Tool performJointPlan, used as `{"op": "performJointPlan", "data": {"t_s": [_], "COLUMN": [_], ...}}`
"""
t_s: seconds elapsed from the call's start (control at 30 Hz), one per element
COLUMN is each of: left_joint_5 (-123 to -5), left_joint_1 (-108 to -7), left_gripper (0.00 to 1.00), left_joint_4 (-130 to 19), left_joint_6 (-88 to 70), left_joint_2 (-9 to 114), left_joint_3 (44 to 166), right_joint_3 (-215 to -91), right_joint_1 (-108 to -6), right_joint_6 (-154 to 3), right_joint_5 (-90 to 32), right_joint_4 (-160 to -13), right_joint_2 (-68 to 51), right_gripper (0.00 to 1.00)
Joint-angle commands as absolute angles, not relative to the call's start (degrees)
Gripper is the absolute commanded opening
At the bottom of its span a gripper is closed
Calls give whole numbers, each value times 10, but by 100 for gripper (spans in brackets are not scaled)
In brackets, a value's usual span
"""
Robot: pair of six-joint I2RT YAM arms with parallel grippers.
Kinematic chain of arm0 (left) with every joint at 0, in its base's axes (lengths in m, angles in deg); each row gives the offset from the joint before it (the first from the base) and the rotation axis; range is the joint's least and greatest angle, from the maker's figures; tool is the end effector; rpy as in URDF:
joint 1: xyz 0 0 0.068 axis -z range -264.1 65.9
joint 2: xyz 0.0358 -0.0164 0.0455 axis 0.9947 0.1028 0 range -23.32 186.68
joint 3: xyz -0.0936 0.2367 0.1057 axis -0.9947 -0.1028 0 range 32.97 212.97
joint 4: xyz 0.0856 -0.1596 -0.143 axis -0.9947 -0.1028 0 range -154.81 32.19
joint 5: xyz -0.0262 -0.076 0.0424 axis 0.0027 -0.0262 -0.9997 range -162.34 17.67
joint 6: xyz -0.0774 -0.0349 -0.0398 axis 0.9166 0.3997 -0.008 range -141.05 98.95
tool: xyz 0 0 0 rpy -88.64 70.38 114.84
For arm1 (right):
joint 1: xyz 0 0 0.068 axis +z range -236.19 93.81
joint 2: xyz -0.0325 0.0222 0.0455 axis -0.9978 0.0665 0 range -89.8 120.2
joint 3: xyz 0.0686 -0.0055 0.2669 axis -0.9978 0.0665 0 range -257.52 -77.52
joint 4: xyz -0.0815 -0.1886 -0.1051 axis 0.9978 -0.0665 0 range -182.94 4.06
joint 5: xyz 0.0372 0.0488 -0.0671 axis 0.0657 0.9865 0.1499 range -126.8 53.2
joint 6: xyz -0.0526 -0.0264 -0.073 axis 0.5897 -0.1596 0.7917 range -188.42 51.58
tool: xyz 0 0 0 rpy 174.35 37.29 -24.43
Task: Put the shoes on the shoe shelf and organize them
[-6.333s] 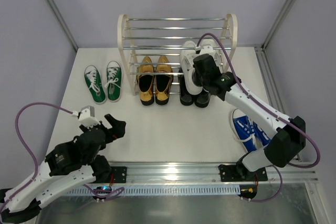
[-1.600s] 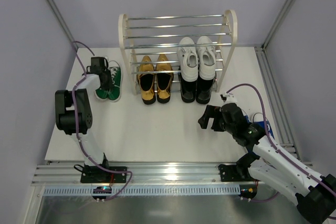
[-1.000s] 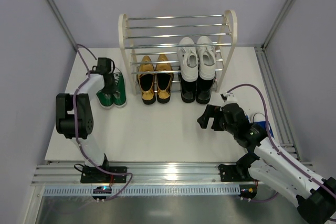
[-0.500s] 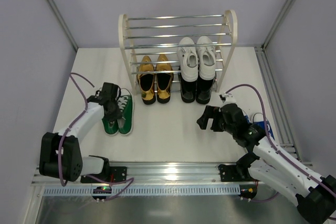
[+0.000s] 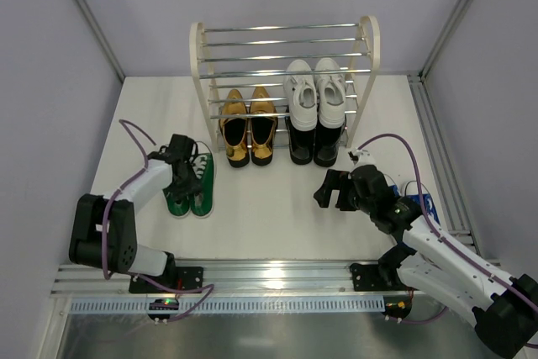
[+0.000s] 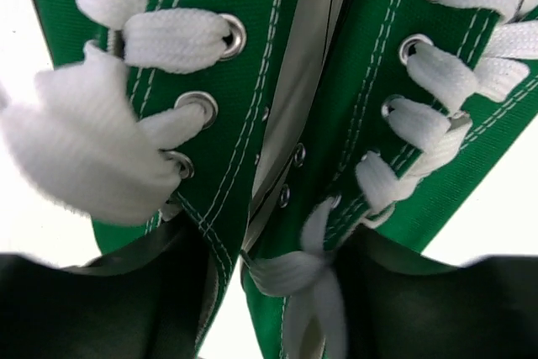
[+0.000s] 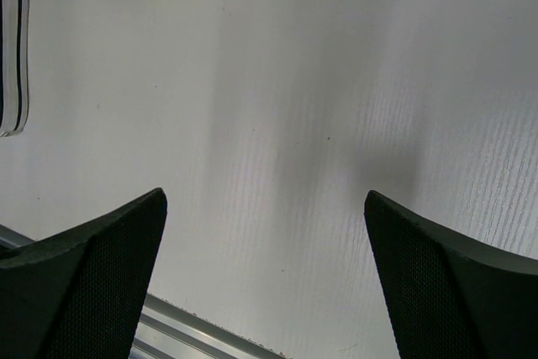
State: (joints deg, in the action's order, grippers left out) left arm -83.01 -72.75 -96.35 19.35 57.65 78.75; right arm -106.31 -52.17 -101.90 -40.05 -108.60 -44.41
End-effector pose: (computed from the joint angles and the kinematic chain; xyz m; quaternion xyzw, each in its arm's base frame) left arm 0.2285 -0.0298 0.1532 -0.2600 0.9508 0.0214 0.1669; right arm 0.1482 0.0943 0.2003 0.0079 0.9032 0.2166 0.3704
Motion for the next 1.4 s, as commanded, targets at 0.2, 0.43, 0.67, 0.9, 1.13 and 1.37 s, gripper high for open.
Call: {"op": "performJointPlan", "data": {"t_s": [0.2, 0.43, 0.67, 0.9, 1.13, 1.37], "left_joint_5": [-816, -856, -827, -732, -806, -902], "left_joint_1": [-710, -650, -606, -514, -337, -277], "left_gripper": [0, 0, 0, 0, 0, 0], "left_joint_4": [-938, -1024, -1167, -1194, -1094, -1074], "left_joint_6": [203, 243, 268, 320, 310, 170], "left_joint_2": [584, 468, 332, 232, 224, 368], "left_joint_3": [763, 786, 823, 825, 896, 1037], "right_joint_3": [-1064, -1064, -1066, -1064, -1070, -1082], "right_joint_1": [-518, -519, -518, -519, -518, -517], "right_joint_6": [-1012, -1011, -1012, -1016, -1017, -1025], "right_joint_5": [-401, -397, -400, -407, -432, -461], "right_joint_4": [-1062, -1061, -1065, -1069, -1096, -1136], "right_joint_2": [-450, -452, -458, -461, -471, -491], "right_gripper": [98, 97, 96, 95, 96, 95]}}
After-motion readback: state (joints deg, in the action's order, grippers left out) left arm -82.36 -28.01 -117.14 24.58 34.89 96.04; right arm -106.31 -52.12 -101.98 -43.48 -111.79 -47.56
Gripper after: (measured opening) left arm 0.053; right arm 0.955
